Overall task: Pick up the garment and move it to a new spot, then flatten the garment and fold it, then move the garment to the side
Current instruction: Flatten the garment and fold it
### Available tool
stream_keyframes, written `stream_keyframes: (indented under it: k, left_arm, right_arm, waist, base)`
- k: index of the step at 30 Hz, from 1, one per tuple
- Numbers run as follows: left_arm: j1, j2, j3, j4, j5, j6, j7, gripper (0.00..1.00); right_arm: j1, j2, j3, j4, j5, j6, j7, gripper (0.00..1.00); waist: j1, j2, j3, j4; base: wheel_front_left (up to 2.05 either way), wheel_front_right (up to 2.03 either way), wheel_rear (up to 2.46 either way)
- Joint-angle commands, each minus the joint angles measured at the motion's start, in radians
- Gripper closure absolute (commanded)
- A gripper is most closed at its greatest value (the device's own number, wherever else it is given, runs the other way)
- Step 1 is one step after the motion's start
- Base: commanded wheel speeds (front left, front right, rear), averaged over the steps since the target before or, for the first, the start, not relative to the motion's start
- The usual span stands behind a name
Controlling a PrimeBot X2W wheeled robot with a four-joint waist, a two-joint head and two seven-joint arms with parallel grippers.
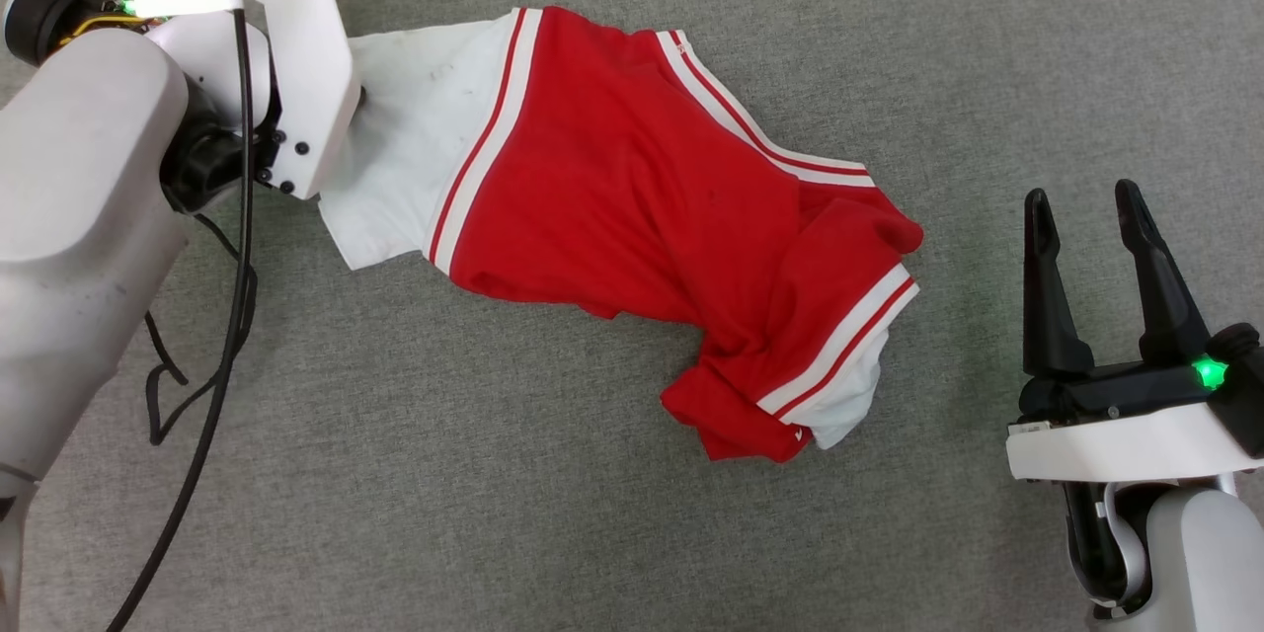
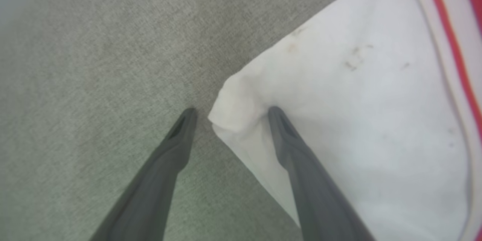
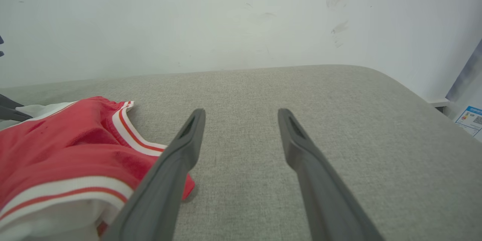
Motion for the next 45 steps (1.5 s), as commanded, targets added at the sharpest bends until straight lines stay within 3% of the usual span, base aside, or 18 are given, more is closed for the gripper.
stream_keyframes:
  k: [1,3,4,5,13,20,27,33,39,40,41,42,45]
  left_arm:
    - [0.053,0.001,-0.056,0.021,-0.02,-0.001,0.032,0.0]
    - [0.06,0.003,-0.081,0.015,-0.052,-0.004,0.034,0.0]
    - [0.059,0.004,-0.094,0.009,-0.059,-0.004,0.023,0.45]
    - [0.052,0.005,-0.102,0.005,-0.06,-0.004,0.004,1.0]
    - [-0.023,-0.009,-0.101,0.003,-0.062,0.0,-0.238,1.0]
    - [0.011,0.03,-0.084,0.057,-0.069,0.001,-0.376,1.0]
    - [0.104,0.088,-0.065,0.13,-0.107,0.016,-0.423,1.0]
    - [0.229,0.128,-0.038,0.248,-0.182,0.043,-0.428,1.0]
    - [0.284,0.098,-0.03,0.319,-0.222,0.034,-0.434,1.0]
    - [0.279,0.092,-0.028,0.325,-0.22,0.035,-0.451,0.84]
    - [0.273,0.086,-0.031,0.33,-0.21,0.037,-0.469,0.5]
    - [0.267,0.079,-0.033,0.337,-0.206,0.038,-0.485,0.0]
    - [0.242,0.063,-0.038,0.346,-0.182,0.04,-0.55,0.0]
  right_arm:
    - [-0.012,0.002,0.001,-0.003,0.004,-0.001,-0.002,0.0]
    - [-0.013,0.002,-0.002,-0.003,0.006,-0.001,-0.002,0.0]
    - [-0.013,0.002,-0.005,-0.002,0.007,-0.001,-0.002,0.0]
    - [-0.011,0.002,-0.006,-0.001,0.005,-0.001,-0.002,0.0]
    - [0.018,0.002,-0.017,0.009,-0.022,-0.001,-0.002,0.0]
    - [0.057,0.002,-0.026,0.014,-0.048,-0.001,-0.002,0.0]
    - [0.074,0.002,-0.025,0.012,-0.06,-0.001,-0.002,0.0]
    - [0.068,0.002,-0.019,0.011,-0.07,-0.001,-0.002,0.0]
    - [0.077,0.002,-0.029,0.015,-0.071,-0.001,-0.002,0.0]
    - [0.08,0.002,-0.032,0.017,-0.071,-0.001,-0.002,0.0]
    - [0.083,0.002,-0.034,0.019,-0.072,-0.001,-0.002,0.0]
    - [0.084,0.002,-0.034,0.02,-0.072,-0.001,-0.002,0.0]
    - [0.089,0.002,-0.041,0.022,-0.063,-0.001,-0.002,0.0]
  waist:
    - [0.0,0.0,0.004,-0.003]
    - [0.0,0.0,0.006,-0.003]
    - [0.0,0.0,0.006,0.0]
    - [0.0,0.0,0.004,0.003]
    - [0.0,0.0,-0.068,0.064]
    - [0.0,0.0,-0.145,0.141]
    - [0.0,0.0,-0.171,0.201]
    - [0.0,0.0,-0.162,0.208]
    - [0.0,0.0,-0.165,0.201]
    - [0.0,0.0,-0.169,0.203]
    - [0.0,0.0,-0.175,0.206]
    - [0.0,0.0,-0.182,0.208]
    - [0.0,0.0,-0.209,0.218]
  base:
    - [0.0,0.0,0.0]
    - [0.0,0.0,0.0]
    - [0.0,0.0,0.0]
    - [0.0,0.0,0.0]
    - [0.0,0.0,0.0]
    - [0.0,0.0,0.0]
    - [0.0,0.0,0.0]
    - [0.0,0.0,0.0]
    - [0.0,0.0,0.0]
    - [0.0,0.0,0.0]
    - [0.0,0.0,0.0]
    - [0.0,0.0,0.0]
    - [0.0,0.0,0.0]
